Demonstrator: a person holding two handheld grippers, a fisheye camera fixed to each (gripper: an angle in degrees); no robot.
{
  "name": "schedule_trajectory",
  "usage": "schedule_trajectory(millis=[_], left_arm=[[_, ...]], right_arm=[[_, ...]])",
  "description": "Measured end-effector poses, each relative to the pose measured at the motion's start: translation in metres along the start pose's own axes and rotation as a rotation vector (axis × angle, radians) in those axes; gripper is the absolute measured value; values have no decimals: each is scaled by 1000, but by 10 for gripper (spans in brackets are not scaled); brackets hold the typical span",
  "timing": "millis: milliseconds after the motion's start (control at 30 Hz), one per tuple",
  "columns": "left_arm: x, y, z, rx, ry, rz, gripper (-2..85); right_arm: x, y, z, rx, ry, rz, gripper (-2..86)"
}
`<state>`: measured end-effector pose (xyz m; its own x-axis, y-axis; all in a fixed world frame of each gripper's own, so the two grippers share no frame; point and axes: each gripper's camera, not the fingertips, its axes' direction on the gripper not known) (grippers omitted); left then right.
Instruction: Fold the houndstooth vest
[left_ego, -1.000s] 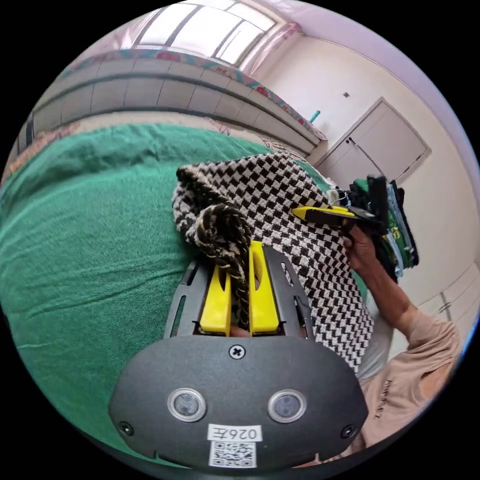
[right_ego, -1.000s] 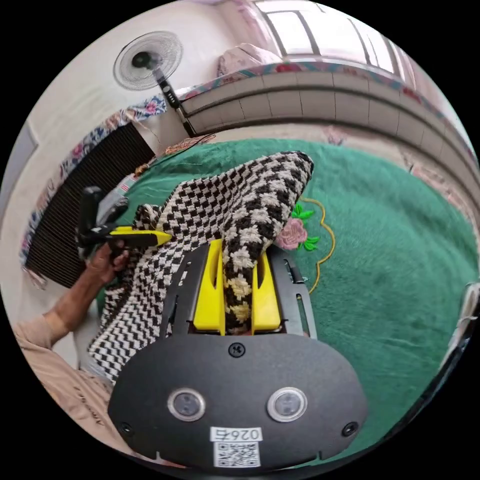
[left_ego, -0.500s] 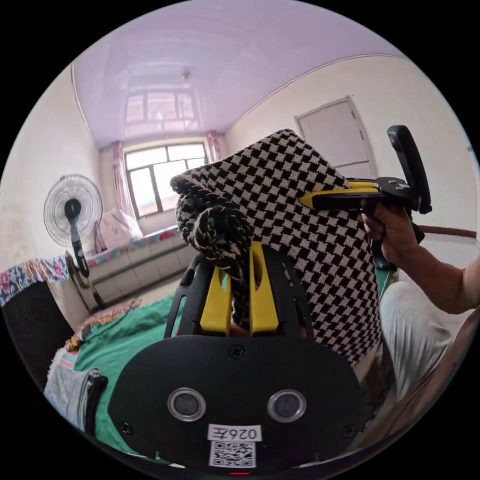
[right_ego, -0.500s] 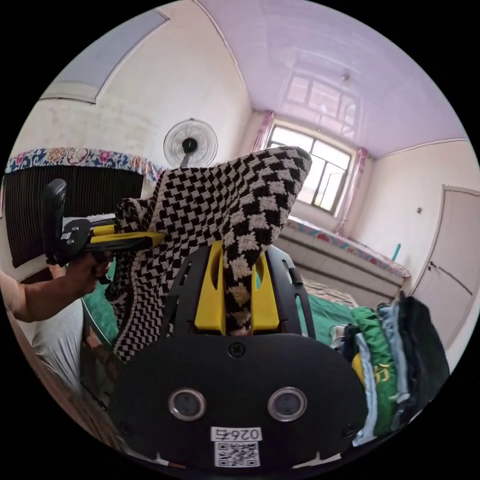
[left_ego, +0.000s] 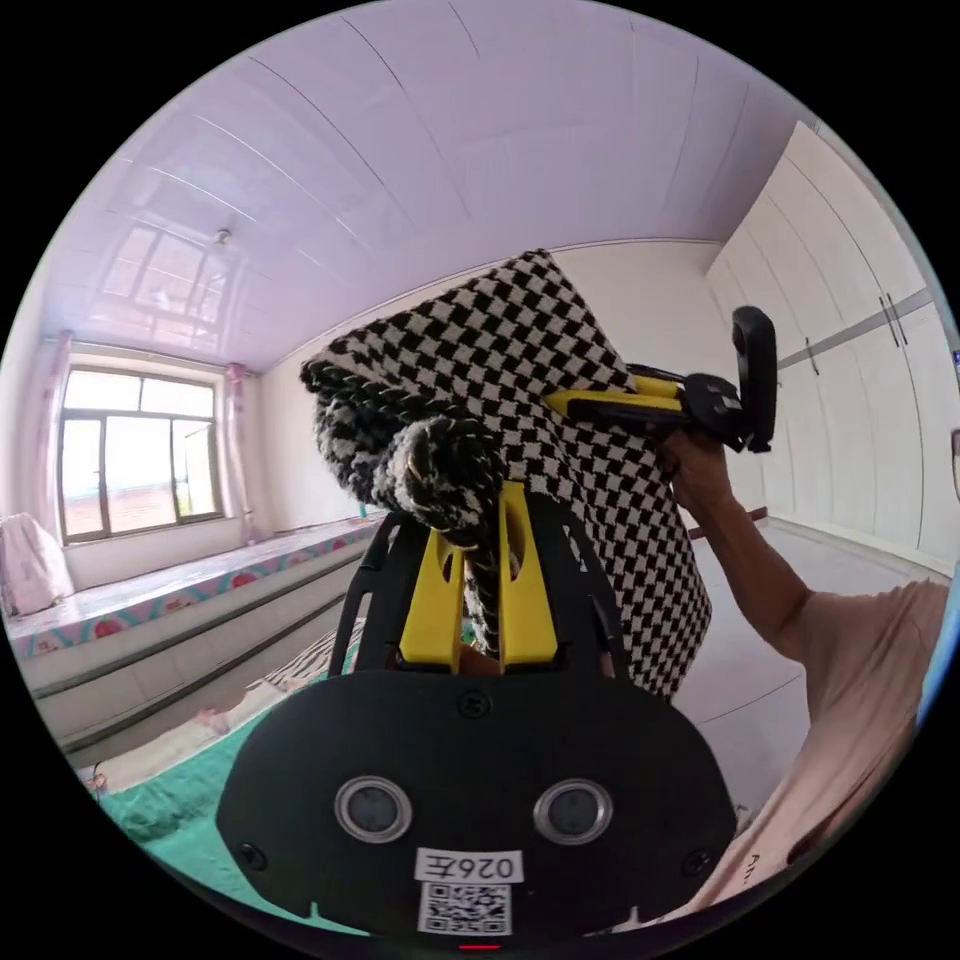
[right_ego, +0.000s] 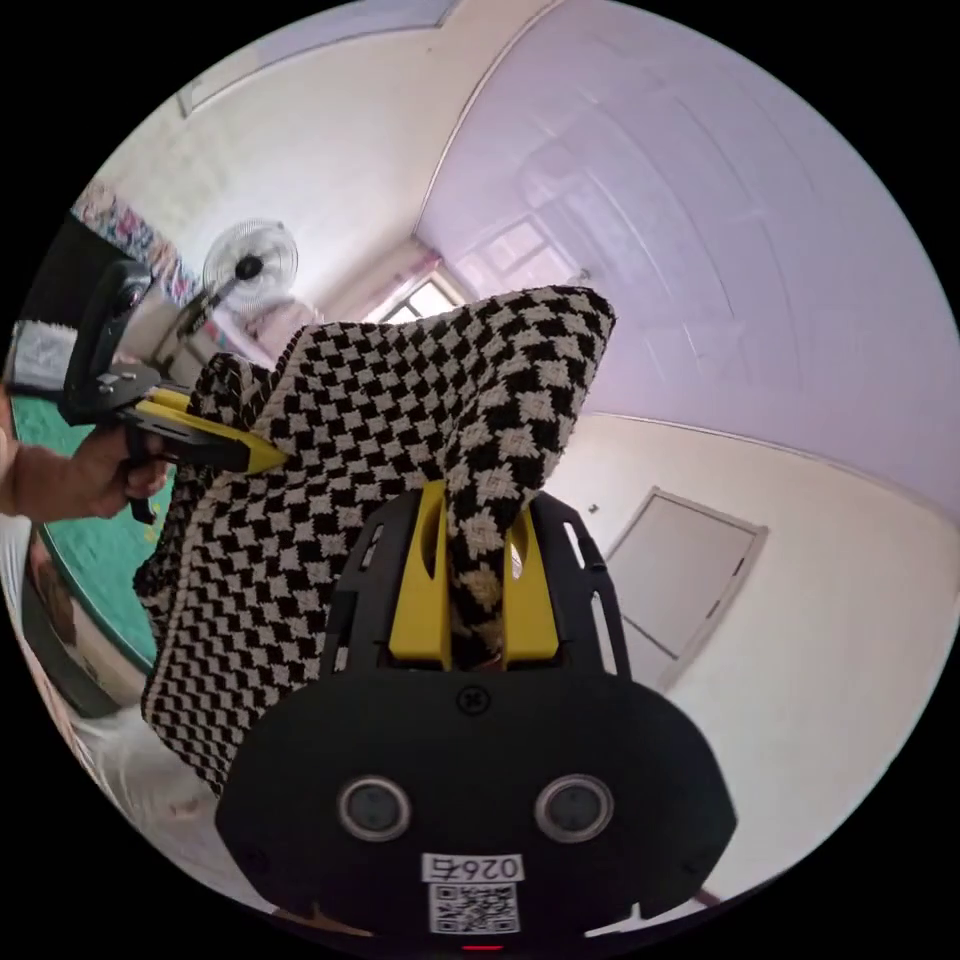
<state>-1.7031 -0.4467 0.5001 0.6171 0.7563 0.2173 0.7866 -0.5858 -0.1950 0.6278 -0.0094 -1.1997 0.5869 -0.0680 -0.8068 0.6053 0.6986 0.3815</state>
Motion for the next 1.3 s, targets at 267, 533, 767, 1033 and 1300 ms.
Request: schedule_trajectory(millis=[267, 533, 767, 1033, 1300], left_arm=[[-67, -3, 261, -82, 37, -100, 60], [-265, 195, 464, -551, 214, -618, 60], [-293, 245, 372, -429, 207, -647, 1], [-211, 255, 152, -399, -60, -359, -10], [-142, 335, -91, -346, -288, -464, -10]], right_arm=[[149, 15, 229, -394, 29, -236, 51], [119, 204, 528, -871, -153, 63, 34], [120, 150, 449, -562, 100, 45, -11], [51, 164, 481, -629, 448, -409, -9], [90, 124, 489, -620, 477, -456, -11]])
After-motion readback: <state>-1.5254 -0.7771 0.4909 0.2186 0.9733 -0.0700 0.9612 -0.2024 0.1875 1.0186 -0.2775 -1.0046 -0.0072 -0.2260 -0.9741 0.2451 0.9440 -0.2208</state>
